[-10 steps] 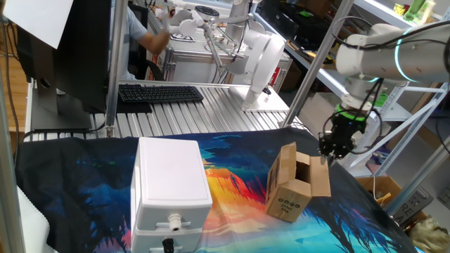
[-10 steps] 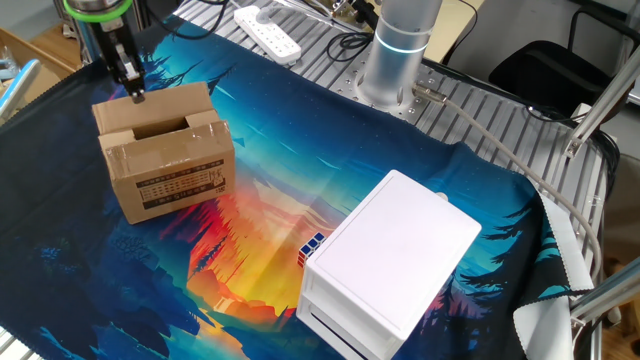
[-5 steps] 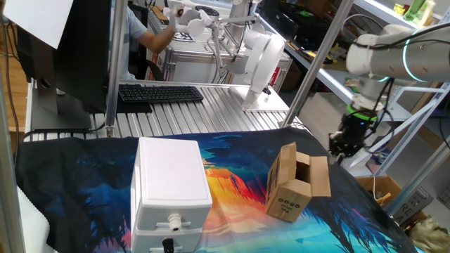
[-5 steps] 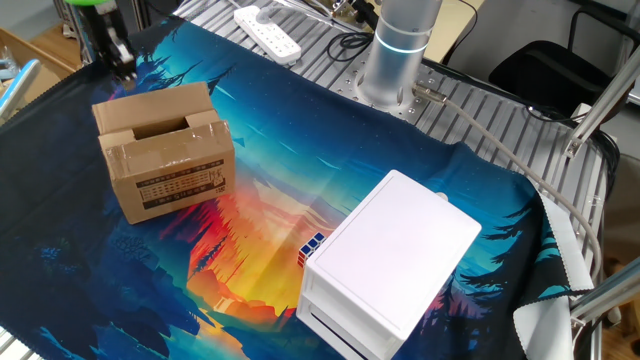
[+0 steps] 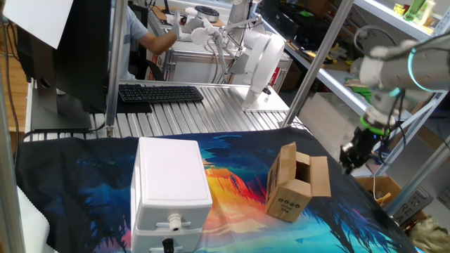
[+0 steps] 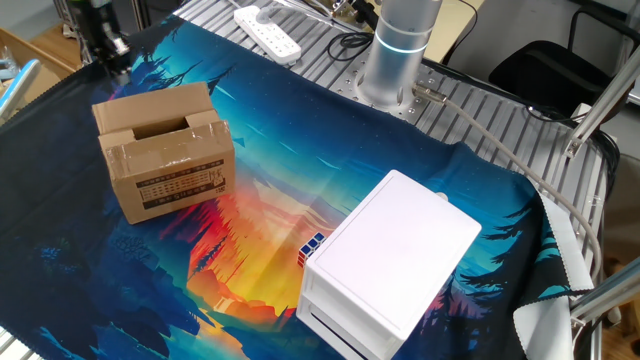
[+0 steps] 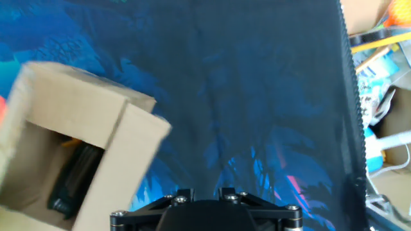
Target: Cover the box
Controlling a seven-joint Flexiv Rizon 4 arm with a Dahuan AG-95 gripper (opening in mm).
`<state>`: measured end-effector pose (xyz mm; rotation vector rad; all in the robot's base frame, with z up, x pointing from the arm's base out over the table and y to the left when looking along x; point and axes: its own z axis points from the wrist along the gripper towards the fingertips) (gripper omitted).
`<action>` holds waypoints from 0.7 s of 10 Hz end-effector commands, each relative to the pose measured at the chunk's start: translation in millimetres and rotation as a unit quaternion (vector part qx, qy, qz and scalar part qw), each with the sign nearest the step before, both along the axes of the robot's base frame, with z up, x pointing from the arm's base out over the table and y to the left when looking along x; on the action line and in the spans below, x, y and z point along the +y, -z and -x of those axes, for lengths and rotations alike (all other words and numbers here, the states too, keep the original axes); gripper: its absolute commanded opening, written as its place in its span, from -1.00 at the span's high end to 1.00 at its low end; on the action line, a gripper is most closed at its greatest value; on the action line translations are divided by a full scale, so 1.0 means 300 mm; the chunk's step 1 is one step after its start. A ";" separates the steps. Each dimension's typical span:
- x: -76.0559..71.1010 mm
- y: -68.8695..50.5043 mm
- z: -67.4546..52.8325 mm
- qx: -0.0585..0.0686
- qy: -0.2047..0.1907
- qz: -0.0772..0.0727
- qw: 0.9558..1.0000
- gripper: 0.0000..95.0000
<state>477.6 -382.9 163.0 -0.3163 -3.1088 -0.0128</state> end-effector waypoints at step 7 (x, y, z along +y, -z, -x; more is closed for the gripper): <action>0.103 0.011 -0.014 0.009 0.077 -0.019 0.997 0.60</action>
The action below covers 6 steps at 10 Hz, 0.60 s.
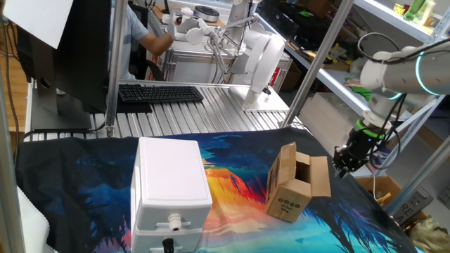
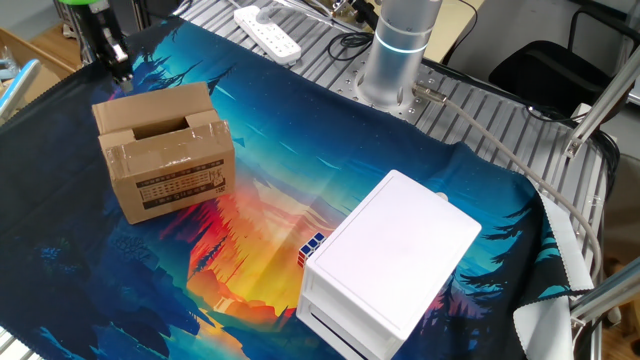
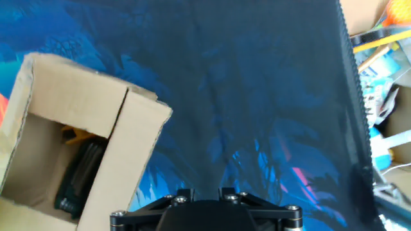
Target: Cover the box
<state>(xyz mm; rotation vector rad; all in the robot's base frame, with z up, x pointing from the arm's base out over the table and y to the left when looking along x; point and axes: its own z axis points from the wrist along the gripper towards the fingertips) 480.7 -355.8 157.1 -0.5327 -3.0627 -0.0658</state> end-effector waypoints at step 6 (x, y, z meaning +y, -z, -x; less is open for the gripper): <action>0.120 -0.069 -0.072 0.017 0.046 0.002 0.999 0.60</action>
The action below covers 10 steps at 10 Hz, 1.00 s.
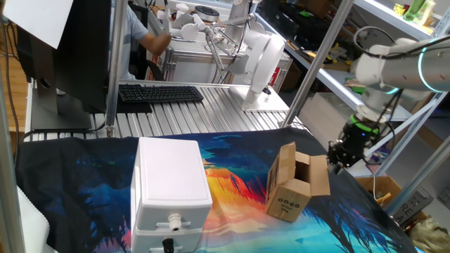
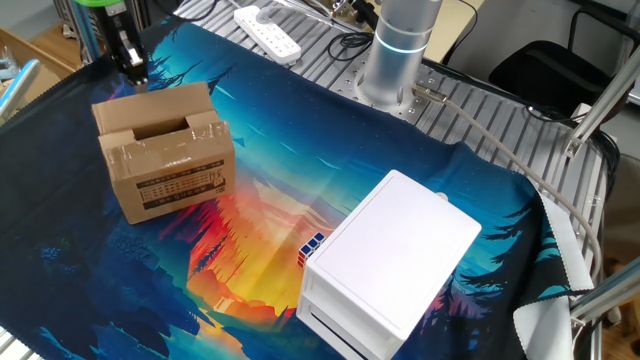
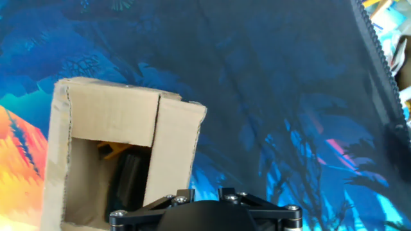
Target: Cover the box
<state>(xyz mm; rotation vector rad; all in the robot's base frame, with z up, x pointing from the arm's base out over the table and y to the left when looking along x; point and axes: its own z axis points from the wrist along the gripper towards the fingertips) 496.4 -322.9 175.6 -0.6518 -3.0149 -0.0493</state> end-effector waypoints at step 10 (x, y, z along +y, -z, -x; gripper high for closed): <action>0.091 -0.007 -0.029 0.012 0.057 -0.007 0.998 0.60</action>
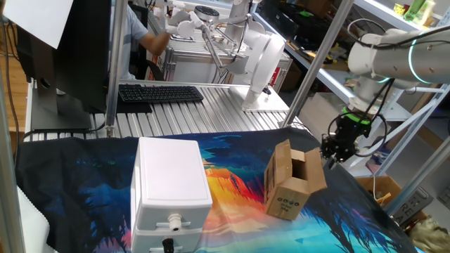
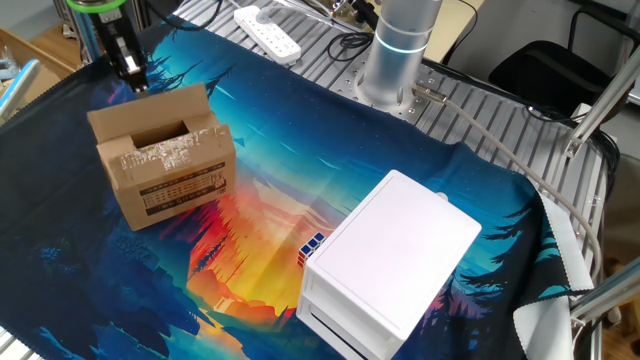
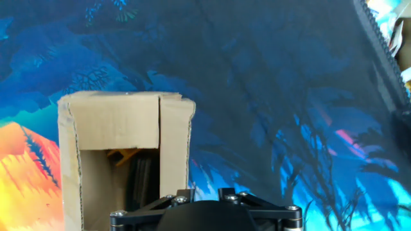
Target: Cover the box
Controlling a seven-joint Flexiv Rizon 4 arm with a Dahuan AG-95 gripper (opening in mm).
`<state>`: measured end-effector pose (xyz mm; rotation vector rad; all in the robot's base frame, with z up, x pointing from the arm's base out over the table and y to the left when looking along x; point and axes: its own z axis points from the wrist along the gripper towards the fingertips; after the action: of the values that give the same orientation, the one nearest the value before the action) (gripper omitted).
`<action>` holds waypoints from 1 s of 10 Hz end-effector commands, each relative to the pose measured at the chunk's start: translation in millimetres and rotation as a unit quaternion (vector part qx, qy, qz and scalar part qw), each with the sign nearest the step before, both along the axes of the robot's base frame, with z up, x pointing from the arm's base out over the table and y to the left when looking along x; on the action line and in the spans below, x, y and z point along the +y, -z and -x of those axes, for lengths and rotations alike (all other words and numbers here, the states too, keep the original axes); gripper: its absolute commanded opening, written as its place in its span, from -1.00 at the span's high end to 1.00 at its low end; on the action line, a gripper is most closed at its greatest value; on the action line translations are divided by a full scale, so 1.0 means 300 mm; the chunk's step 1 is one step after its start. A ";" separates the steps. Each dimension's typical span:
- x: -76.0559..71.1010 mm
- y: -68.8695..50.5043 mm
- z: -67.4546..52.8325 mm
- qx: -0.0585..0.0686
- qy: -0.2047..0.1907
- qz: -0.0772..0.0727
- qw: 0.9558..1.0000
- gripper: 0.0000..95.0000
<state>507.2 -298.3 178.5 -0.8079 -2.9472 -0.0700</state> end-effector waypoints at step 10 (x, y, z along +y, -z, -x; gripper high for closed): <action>-0.015 -0.034 -0.100 0.021 0.064 -0.048 0.997 0.60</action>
<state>533.2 -301.0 187.9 -0.9587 -2.8409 -0.1824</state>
